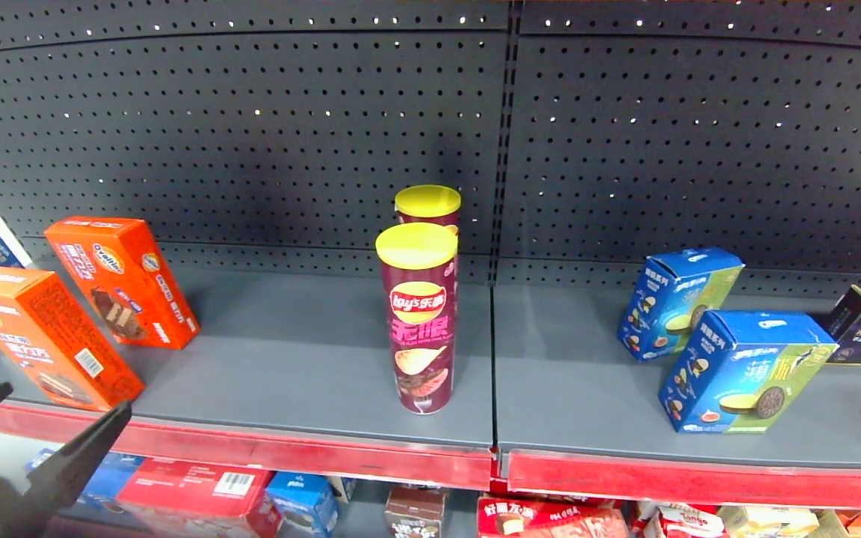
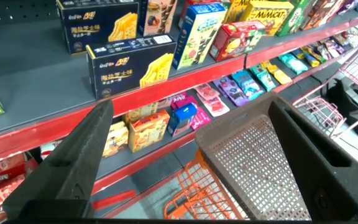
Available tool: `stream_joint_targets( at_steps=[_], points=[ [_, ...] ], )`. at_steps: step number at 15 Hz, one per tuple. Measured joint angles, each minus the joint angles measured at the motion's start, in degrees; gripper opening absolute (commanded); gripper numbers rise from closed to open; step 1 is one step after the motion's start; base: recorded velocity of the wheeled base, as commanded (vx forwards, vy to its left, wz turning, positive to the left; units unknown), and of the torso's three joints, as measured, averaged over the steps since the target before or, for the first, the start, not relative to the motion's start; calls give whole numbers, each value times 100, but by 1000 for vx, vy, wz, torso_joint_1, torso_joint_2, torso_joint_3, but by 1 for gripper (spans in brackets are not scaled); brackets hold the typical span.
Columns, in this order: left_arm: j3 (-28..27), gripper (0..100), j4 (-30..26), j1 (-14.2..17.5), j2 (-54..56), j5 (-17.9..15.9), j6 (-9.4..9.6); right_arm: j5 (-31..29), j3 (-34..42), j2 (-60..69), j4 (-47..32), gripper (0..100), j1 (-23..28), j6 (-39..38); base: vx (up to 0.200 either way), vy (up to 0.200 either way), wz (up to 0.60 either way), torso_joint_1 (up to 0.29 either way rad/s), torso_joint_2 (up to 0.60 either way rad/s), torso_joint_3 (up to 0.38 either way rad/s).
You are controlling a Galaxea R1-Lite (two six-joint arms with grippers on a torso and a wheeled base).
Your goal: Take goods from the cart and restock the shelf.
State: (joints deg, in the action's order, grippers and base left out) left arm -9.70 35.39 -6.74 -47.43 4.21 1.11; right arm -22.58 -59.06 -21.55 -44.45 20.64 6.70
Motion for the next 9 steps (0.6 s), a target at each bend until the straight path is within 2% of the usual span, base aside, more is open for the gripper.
stream_joint_targets(
  at_steps=[2,5,7,8,9],
  points=[
    [249,100,-808,0,887,329,-200,2,-15,-5,6,100,-6,10,0,0,0,0,0,0],
    [274,100,-2439,0,2122,961,-316,2,-28,-18,22,100,0,10,0,0,0,0,0,0],
    [-137,100,-3744,-1,2795,1534,-322,0,-48,-41,63,100,0,5,0,0,0,0,0,0],
    [-374,100,-4140,-1,3044,1810,-318,5,-50,-50,77,100,6,5,0,0,0,0,0,0],
    [-562,100,-4283,0,3228,2070,-272,6,-50,-57,126,100,11,5,0,0,0,0,0,0]
  ],
)
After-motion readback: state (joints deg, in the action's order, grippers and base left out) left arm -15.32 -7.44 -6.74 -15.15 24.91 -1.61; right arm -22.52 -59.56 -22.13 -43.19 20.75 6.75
